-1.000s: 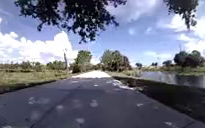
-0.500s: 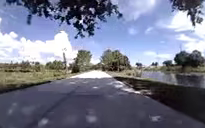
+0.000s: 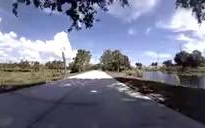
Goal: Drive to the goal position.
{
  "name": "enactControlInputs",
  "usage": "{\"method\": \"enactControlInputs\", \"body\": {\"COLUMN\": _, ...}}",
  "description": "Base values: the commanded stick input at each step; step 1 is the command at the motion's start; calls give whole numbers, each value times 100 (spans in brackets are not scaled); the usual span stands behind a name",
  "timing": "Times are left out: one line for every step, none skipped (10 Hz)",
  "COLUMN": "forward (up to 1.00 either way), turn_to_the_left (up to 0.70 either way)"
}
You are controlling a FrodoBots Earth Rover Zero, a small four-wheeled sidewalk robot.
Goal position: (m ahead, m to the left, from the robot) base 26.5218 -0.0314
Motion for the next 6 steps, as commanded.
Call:
{"method": "enactControlInputs", "body": {"forward": 85, "turn_to_the_left": 0}}
{"method": "enactControlInputs", "body": {"forward": 85, "turn_to_the_left": 0}}
{"method": "enactControlInputs", "body": {"forward": 85, "turn_to_the_left": 0}}
{"method": "enactControlInputs", "body": {"forward": 85, "turn_to_the_left": 0}}
{"method": "enactControlInputs", "body": {"forward": 85, "turn_to_the_left": 0}}
{"method": "enactControlInputs", "body": {"forward": 85, "turn_to_the_left": 0}}
